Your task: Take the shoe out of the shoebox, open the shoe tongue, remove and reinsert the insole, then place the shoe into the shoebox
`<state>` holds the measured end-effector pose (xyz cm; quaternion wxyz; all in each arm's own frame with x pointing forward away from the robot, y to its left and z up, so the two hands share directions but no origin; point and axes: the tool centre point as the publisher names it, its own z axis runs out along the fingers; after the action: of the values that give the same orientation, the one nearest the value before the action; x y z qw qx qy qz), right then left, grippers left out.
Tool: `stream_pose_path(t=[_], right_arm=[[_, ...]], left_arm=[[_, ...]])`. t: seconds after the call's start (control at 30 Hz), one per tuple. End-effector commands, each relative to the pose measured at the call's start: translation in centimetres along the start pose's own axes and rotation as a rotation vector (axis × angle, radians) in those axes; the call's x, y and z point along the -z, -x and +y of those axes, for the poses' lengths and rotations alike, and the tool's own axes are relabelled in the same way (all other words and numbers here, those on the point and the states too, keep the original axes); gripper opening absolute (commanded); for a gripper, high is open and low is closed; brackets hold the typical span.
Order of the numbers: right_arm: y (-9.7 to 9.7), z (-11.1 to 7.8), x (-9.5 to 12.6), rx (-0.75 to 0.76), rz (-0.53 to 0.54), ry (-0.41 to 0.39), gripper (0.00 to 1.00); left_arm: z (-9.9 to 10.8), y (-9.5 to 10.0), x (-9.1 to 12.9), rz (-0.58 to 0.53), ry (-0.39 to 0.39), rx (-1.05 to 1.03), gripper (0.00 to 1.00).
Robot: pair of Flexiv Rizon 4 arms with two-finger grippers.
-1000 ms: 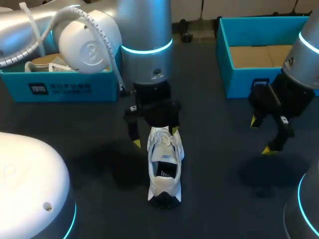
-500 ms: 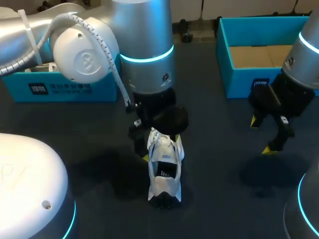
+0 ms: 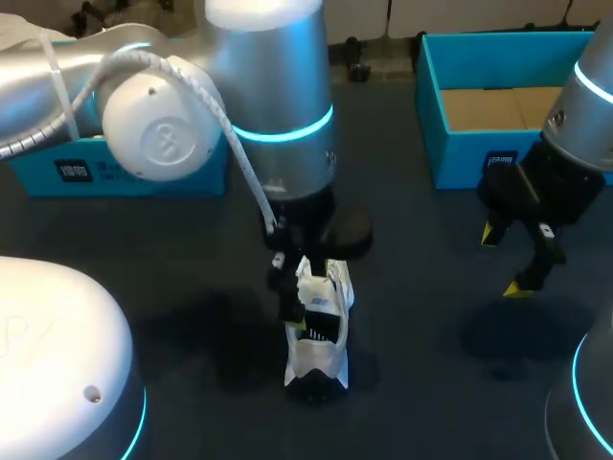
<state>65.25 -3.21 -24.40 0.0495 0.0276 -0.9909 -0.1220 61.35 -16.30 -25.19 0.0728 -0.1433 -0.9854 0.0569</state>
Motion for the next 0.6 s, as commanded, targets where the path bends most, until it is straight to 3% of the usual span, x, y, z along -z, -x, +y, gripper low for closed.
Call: stream_pose_path(t=[0.03, 0.6], right_arm=[[0.1, 0.1, -0.1, -0.001, 0.001, -0.003, 1.0], [0.1, 0.1, -0.1, -0.001, 0.001, -0.003, 1.0]], left_arm=[[-0.7, -1.2, -2.6, -0.073, 0.052, 0.173, 1.0], [-0.5, -1.5, -7.8, -0.012, 0.069, 0.212, 1.0]])
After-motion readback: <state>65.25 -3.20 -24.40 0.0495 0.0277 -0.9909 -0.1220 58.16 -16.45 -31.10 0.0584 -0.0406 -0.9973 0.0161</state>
